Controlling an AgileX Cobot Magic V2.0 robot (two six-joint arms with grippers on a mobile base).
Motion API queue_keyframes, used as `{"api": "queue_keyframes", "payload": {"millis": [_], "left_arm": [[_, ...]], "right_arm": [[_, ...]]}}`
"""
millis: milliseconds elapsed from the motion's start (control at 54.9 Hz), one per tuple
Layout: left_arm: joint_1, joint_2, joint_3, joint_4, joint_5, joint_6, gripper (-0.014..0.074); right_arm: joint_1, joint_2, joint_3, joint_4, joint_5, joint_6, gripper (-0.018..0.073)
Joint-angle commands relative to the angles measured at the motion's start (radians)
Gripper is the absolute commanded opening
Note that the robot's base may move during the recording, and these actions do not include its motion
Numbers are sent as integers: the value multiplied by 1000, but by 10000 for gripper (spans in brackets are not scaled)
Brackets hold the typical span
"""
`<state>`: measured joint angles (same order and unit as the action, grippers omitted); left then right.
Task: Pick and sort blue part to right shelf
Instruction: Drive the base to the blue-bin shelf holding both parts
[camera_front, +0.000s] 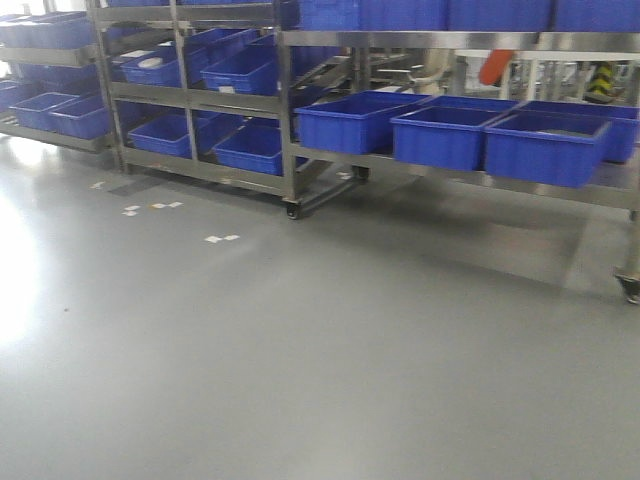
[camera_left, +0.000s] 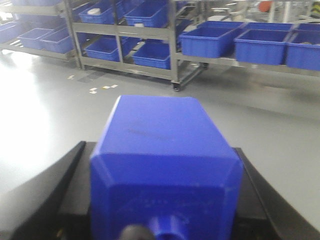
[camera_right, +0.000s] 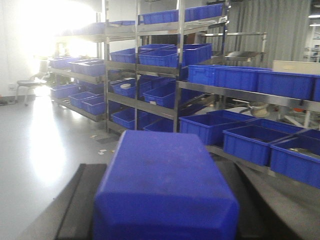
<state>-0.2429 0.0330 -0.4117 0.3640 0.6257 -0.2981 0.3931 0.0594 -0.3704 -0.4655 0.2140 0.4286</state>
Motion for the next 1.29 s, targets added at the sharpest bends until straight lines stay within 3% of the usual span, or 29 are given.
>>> {"api": "queue_keyframes", "payload": {"millis": [0, 1274], "left_arm": [[-5, 19, -29, 13, -85, -11, 279], [-5, 19, -29, 9, -85, -11, 279]], "right_arm": [[-2, 13, -27, -20, -84, -10, 206], [-2, 13, -27, -20, -84, -10, 206]]}}
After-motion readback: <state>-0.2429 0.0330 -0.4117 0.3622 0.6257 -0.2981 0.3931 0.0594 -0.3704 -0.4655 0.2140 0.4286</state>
